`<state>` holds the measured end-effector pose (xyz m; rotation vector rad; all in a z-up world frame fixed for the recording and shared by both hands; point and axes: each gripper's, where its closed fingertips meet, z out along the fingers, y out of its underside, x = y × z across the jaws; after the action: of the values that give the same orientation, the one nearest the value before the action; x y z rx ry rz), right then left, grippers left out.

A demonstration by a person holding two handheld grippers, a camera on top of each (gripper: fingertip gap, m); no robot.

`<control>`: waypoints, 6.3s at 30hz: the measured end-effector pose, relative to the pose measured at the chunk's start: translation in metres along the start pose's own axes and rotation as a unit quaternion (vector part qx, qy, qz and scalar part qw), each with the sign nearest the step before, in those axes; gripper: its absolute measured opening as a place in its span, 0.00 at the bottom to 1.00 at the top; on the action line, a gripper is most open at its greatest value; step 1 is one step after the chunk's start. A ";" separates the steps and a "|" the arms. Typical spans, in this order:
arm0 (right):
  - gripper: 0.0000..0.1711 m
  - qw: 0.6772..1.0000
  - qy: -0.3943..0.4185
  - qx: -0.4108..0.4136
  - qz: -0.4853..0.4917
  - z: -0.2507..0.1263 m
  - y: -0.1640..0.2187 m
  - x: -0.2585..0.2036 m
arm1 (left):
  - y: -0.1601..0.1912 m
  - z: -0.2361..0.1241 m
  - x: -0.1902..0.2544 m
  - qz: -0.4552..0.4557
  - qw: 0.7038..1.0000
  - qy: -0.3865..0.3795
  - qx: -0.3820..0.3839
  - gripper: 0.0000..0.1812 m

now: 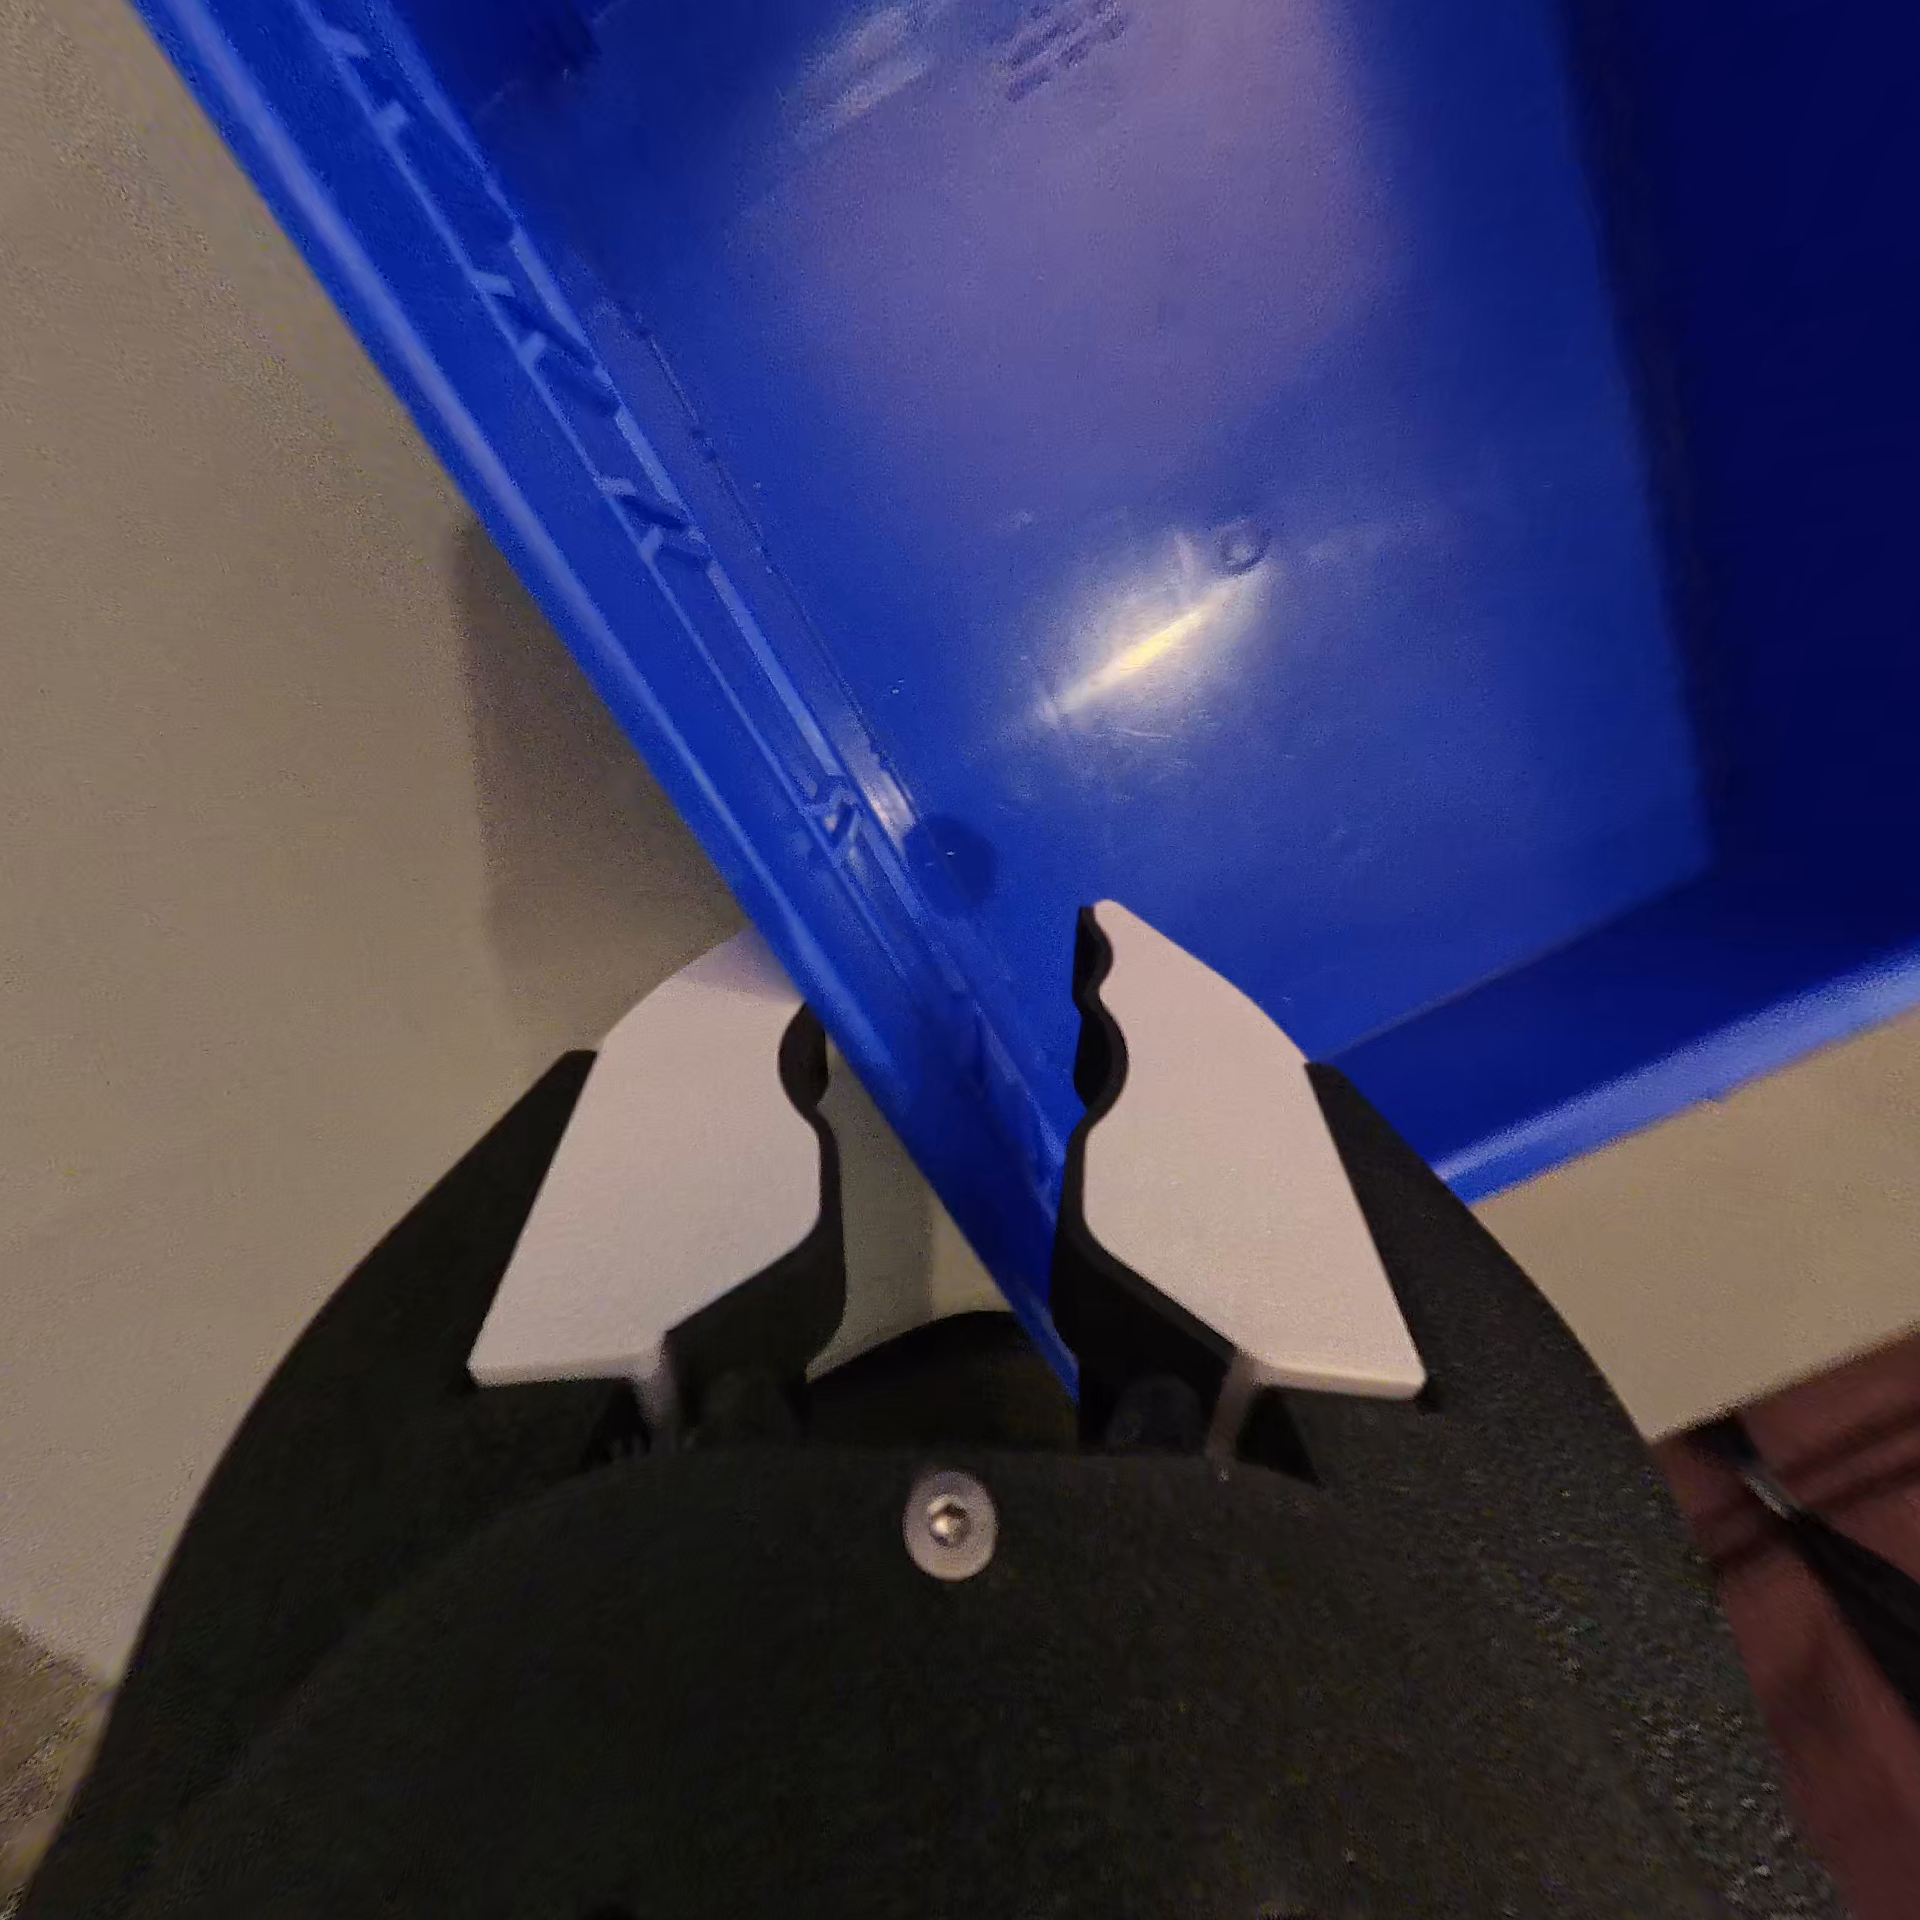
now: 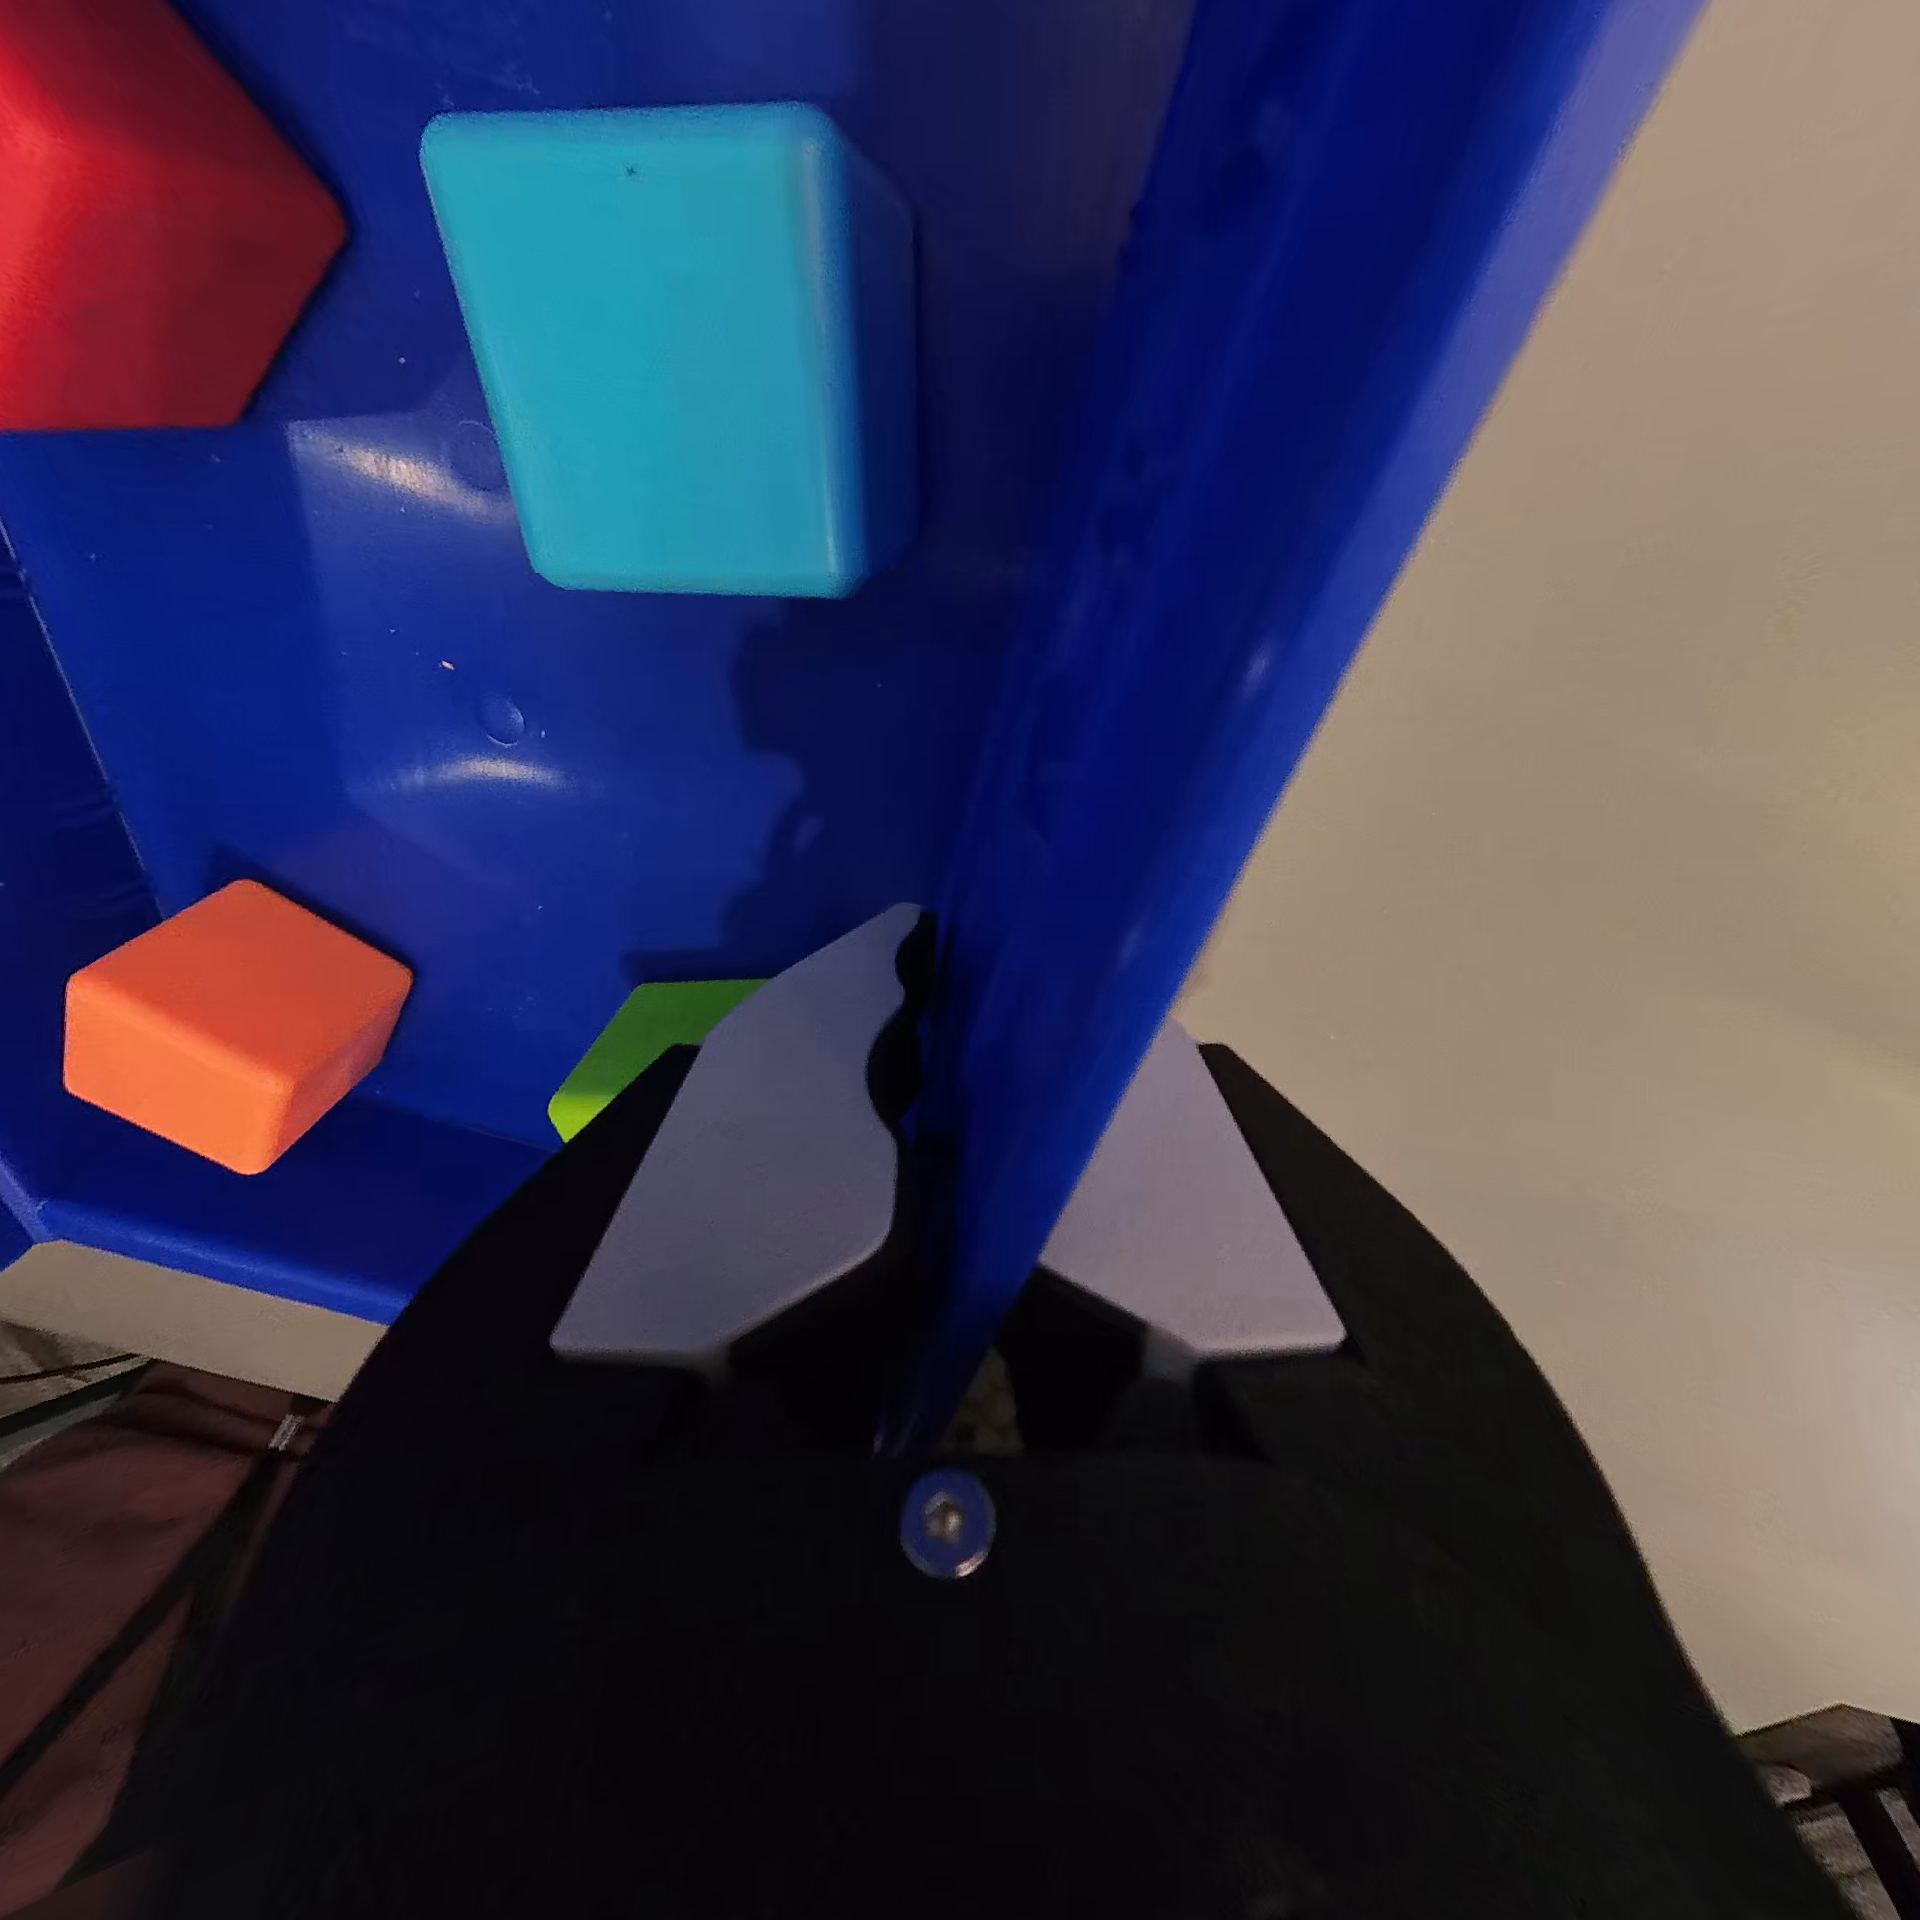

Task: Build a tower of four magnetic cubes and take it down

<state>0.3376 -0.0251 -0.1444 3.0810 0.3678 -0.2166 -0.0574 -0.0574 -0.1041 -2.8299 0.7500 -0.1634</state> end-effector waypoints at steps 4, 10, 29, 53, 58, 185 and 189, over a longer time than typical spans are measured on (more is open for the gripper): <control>0.04 1.000 -0.009 0.002 0.002 0.000 0.000 0.000 | -0.007 -0.034 0.000 -0.017 0.995 0.075 0.068 0.23; 0.04 1.000 -0.007 -0.004 0.001 0.000 0.000 0.000 | -0.012 -0.127 -0.043 -0.045 0.962 0.061 0.261 0.19; 0.04 0.998 -0.021 -0.055 0.016 -0.023 0.036 0.050 | 0.046 -0.257 -0.095 -0.056 0.855 0.012 0.515 0.17; 0.04 0.970 -0.058 -0.064 -0.226 -0.143 -0.103 -0.324 | 0.124 -0.263 -0.163 -0.216 0.844 -0.099 0.481 0.14; 0.04 0.952 -0.073 -0.076 -0.289 -0.105 -0.128 -0.436 | 0.155 -0.291 -0.170 -0.246 0.805 -0.134 0.523 0.13; 0.31 0.919 0.068 0.384 -0.055 -0.160 -0.044 0.038 | 0.078 -0.022 -0.215 -0.149 0.982 -0.099 0.053 0.05; 0.31 0.925 0.072 0.367 -0.069 -0.150 -0.049 0.034 | 0.070 -0.020 -0.205 -0.121 0.987 -0.088 0.053 0.05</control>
<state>0.3790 0.0377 -0.0012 3.8276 0.6380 -0.1584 -0.2711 -0.0181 -0.1122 -2.7781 0.3492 0.0102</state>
